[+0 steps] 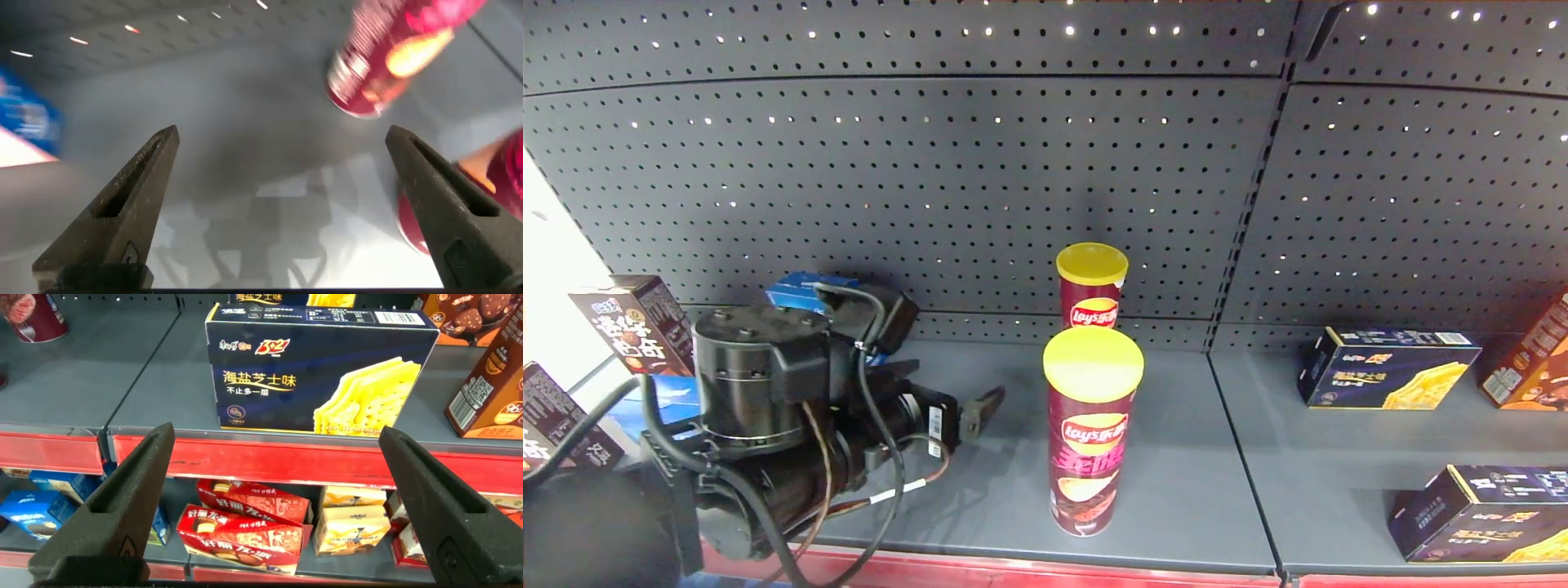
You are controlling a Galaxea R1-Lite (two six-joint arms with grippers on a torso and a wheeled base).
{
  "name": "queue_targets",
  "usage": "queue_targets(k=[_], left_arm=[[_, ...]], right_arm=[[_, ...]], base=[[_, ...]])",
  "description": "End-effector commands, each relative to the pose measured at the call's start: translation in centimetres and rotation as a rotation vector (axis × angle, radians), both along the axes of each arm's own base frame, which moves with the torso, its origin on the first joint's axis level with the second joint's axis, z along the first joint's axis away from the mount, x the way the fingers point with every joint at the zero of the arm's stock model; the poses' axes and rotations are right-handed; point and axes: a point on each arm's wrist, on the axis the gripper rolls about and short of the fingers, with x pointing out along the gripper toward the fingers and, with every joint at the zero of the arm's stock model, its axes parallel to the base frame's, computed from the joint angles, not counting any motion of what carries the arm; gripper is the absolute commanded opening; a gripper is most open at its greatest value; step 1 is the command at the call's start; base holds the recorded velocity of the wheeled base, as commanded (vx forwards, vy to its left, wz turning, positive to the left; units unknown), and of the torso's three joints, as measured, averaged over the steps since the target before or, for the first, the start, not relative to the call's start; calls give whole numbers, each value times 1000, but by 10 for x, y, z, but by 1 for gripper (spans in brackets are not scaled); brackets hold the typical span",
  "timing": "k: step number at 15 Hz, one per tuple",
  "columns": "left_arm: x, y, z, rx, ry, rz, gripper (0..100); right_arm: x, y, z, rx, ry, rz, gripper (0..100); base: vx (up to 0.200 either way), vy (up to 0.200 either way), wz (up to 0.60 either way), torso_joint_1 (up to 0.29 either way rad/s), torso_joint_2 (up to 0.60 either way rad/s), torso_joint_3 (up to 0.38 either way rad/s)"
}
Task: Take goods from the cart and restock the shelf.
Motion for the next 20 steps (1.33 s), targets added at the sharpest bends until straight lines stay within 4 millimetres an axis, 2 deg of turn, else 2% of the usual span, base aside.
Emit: queue_targets(k=[1, 2, 4, 6, 9, 10, 12, 14, 19, 20], left_arm=[[-23, 27, 34, -47, -73, 29, 100], [-31, 31, 40, -55, -81, 22, 100], [-66, 53, 64, -90, -152, 18, 100], [-98, 79, 78, -115, -224, 31, 100], [-145, 112, 74, -99, -359, 125, 100], [-163, 121, 69, -103, -410, 179, 100], [-197, 132, 44, -73, -487, 249, 100], [-218, 136, 22, -38, -542, 290, 100], [-232, 139, -35, -22, -512, 357, 100], [-235, 139, -40, -17, -522, 383, 100]], right_arm=[[0, 0, 0, 0, 1, 1, 100], [0, 0, 0, 0, 1, 1, 100], [0, 0, 0, 0, 1, 1, 100], [0, 0, 0, 0, 1, 1, 100], [0, 0, 0, 0, 1, 1, 100], [0, 0, 0, 0, 1, 1, 100], [0, 0, 0, 0, 1, 1, 100], [0, 0, 0, 0, 1, 1, 100], [0, 0, 0, 0, 1, 1, 100], [0, 0, 0, 0, 1, 1, 100]], base=[[0, 0, 0, 0, 0, 0], [0, 0, 0, 0, 0, 0], [0, 0, 0, 0, 0, 0], [0, 0, 0, 0, 0, 0], [0, 0, 0, 0, 0, 0], [0, 0, 0, 0, 0, 0], [0, 0, 0, 0, 0, 0], [0, 0, 0, 0, 0, 0], [0, 0, 0, 0, 0, 0], [0, 0, 0, 0, 0, 0]])
